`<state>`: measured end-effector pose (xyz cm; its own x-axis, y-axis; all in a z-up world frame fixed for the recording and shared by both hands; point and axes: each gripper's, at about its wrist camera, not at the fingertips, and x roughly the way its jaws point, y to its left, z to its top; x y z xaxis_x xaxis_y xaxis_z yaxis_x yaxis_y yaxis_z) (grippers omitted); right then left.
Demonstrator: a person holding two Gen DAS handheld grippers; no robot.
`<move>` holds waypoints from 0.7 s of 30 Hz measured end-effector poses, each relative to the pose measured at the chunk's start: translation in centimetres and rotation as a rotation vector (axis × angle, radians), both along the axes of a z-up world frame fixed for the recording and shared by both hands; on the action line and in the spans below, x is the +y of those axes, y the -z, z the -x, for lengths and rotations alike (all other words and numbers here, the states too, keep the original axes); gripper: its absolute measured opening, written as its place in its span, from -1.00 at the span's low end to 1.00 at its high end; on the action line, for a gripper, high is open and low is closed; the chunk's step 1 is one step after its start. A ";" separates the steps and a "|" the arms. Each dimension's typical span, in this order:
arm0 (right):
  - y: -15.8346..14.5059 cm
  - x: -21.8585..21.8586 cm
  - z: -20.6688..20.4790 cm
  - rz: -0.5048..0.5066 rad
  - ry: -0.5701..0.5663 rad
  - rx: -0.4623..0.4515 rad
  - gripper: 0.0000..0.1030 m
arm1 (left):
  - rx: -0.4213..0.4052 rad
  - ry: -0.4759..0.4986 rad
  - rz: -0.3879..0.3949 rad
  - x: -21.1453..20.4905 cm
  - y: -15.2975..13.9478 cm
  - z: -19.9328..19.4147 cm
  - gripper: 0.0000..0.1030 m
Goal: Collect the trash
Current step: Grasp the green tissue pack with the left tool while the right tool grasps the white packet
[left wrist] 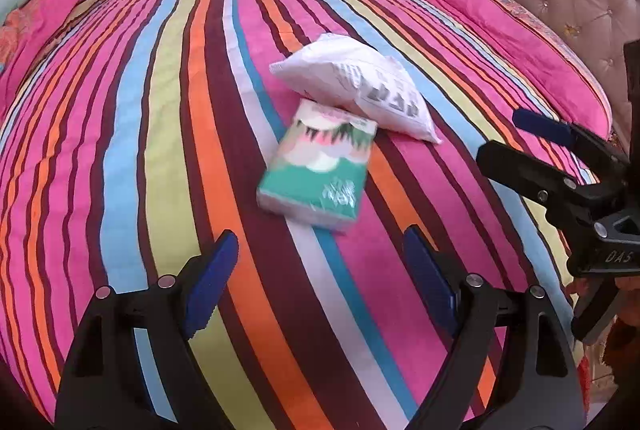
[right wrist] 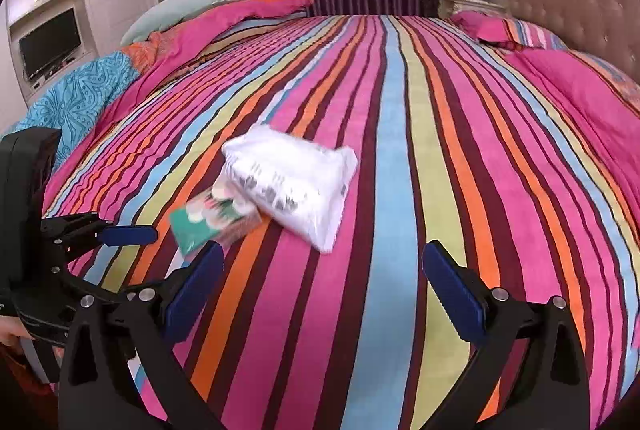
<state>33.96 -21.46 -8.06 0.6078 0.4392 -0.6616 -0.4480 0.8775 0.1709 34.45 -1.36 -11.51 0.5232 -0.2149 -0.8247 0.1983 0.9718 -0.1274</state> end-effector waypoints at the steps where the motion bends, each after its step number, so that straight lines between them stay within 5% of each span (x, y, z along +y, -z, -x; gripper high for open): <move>1: 0.0 0.4 -0.4 0.007 -0.008 -0.005 0.85 | 0.001 0.003 -0.003 -0.1 0.1 -0.3 0.59; 13: 0.3 4.6 -4.8 0.154 -0.102 -0.043 0.85 | 0.003 0.017 -0.039 -0.7 0.4 -4.8 0.59; 21: 0.5 5.9 -7.4 0.123 -0.132 -0.020 0.85 | 0.001 0.017 -0.061 -1.1 0.8 -6.3 0.59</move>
